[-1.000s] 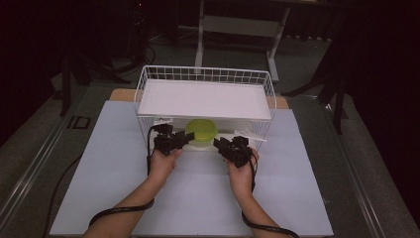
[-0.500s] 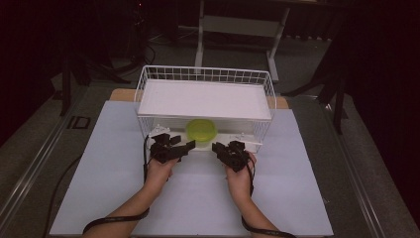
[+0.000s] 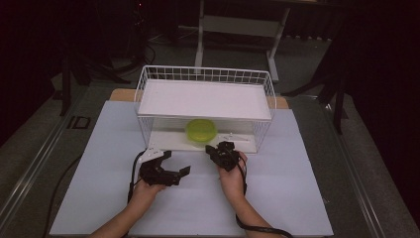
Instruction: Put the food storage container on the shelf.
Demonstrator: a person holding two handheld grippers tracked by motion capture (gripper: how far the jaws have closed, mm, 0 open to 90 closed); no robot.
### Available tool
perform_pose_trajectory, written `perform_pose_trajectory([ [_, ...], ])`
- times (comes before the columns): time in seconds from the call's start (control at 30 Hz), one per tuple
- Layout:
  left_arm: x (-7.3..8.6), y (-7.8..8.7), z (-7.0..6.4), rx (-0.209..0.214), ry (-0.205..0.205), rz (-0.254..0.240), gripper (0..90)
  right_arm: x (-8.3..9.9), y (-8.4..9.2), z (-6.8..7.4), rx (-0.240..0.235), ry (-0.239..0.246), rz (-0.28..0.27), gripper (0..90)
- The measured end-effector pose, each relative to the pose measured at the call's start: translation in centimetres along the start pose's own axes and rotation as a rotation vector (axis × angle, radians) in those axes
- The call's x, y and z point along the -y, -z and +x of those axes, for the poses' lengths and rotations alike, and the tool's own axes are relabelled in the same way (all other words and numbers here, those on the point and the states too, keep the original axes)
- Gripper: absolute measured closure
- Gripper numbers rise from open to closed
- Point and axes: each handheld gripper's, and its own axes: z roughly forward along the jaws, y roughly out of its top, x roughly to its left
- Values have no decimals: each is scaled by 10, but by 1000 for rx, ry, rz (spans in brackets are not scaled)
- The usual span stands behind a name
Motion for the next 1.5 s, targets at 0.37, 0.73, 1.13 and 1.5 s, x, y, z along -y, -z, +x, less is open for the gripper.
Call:
perform_pose_trajectory([
  [0.37,8,9,-8,-11,-52,22,14,-7,-20,3,22,-1,10,898],
  [0.73,9,5,-12,21,-48,14,14,-14,-29,5,22,5,-1,882],
  [1.13,-3,9,-12,77,-77,-3,15,0,5,11,0,51,1,778],
  [1.5,-7,18,-11,139,-75,-16,15,10,43,24,-91,134,-38,355],
])
